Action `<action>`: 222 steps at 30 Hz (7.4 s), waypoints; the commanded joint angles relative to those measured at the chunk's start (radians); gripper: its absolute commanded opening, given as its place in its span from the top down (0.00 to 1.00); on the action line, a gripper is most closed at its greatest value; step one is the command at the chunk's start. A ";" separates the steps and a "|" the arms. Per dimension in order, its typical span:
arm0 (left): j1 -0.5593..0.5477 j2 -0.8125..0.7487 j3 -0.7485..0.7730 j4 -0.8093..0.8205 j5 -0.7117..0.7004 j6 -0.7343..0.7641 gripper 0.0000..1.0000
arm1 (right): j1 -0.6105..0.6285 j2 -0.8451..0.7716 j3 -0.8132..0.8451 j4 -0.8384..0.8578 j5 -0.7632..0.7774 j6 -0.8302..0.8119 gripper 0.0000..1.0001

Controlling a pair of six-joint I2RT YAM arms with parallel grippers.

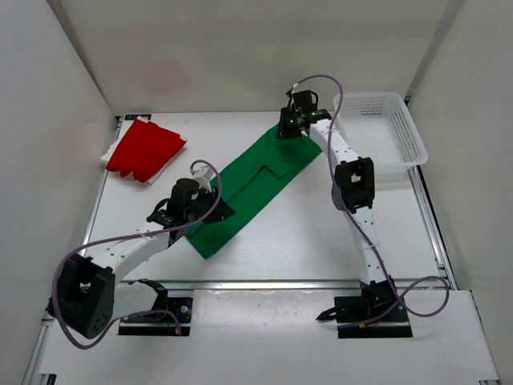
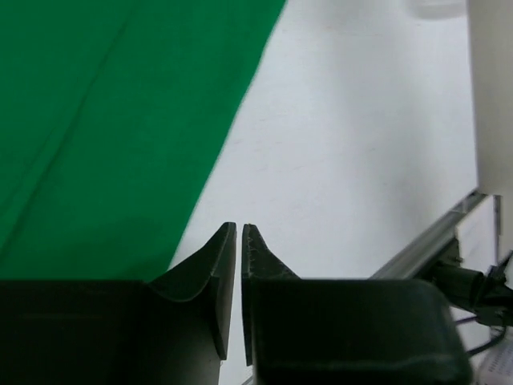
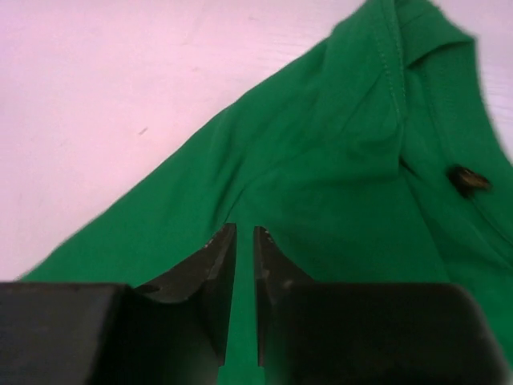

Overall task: Fold and stack the t-shirts
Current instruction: Rotate the tshirt 90 degrees, then grab the bottom of the folded rectangular tshirt with both arms, then fold the folded rectangular tshirt in 1/3 of the way, then grab one side of the 2/3 rectangular tshirt with both arms, then fold the long partially folded tshirt into a neat square

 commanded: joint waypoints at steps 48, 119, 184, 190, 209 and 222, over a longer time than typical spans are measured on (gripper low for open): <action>-0.242 0.033 -0.098 -0.147 -0.048 0.085 0.43 | 0.152 -1.829 -2.135 0.161 0.173 0.301 0.50; 0.056 0.770 0.829 -0.101 -0.039 -0.074 0.58 | -0.208 -0.889 -1.282 0.439 -0.012 0.032 0.66; -0.094 0.300 -0.039 0.068 0.008 -0.090 1.00 | 0.079 -1.415 -2.113 0.753 -0.093 0.263 1.00; -0.102 -0.043 -0.180 -0.173 0.019 -0.087 1.00 | 0.238 -1.719 -2.191 0.492 0.014 0.334 1.00; 0.202 0.675 0.781 -0.232 -0.004 -0.056 1.00 | -0.123 -0.823 -1.177 0.489 -0.290 0.127 1.00; 0.274 0.850 0.984 -0.095 0.011 -0.188 0.41 | -0.128 -0.512 -0.770 0.431 -0.250 0.136 0.38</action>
